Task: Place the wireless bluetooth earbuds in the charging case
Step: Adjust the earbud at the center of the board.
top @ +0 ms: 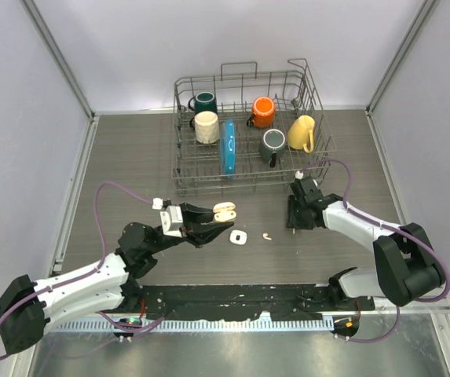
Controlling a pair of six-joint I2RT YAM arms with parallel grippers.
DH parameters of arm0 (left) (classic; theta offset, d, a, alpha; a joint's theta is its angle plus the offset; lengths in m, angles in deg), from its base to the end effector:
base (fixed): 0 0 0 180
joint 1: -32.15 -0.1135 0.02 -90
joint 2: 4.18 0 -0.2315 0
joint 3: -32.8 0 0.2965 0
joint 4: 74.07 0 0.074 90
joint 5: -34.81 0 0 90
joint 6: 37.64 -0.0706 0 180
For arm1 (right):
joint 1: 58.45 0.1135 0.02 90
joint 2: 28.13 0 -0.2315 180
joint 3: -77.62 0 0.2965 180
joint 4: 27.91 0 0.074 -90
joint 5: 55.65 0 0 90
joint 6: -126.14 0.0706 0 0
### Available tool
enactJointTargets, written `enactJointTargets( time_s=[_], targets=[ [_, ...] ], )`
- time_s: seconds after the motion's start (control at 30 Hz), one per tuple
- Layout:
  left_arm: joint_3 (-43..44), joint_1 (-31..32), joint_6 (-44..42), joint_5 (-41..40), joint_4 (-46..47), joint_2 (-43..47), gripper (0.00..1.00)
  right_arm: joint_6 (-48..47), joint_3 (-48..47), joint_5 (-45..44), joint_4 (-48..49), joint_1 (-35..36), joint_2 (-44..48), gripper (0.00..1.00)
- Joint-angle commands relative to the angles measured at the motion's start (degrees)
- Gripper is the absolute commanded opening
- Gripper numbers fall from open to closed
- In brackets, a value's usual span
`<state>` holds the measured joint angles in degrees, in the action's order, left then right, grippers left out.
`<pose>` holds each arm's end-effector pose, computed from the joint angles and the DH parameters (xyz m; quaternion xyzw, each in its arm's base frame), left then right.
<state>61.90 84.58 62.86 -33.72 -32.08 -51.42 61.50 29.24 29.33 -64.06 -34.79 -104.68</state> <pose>0.1456 -0.2316 0.2476 0.3376 0.4448 -0.5164 0.6492 0.2682 0.1108 0.0686 0.0242 0.9738 0.0533 0.2197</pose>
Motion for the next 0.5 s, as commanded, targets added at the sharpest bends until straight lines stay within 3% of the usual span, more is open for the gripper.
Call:
enactJointTargets(
  time_s=[0.0,0.23,0.47],
  targets=[
    [-0.20,0.13,0.13,-0.82,1.88,1.45,0.00,-0.32,-1.43,-0.61,-1.02,0.68,-0.09,0.40],
    [-0.20,0.13,-0.04,-0.91,1.70,1.54,0.00,-0.05,-1.52,-1.31,-1.90,1.21,0.44,0.39],
    [-0.03,0.22,0.04,-0.91,1.70,1.36,0.00,4.06,-1.61,-3.07,-2.51,1.30,-0.70,0.29]
  ],
)
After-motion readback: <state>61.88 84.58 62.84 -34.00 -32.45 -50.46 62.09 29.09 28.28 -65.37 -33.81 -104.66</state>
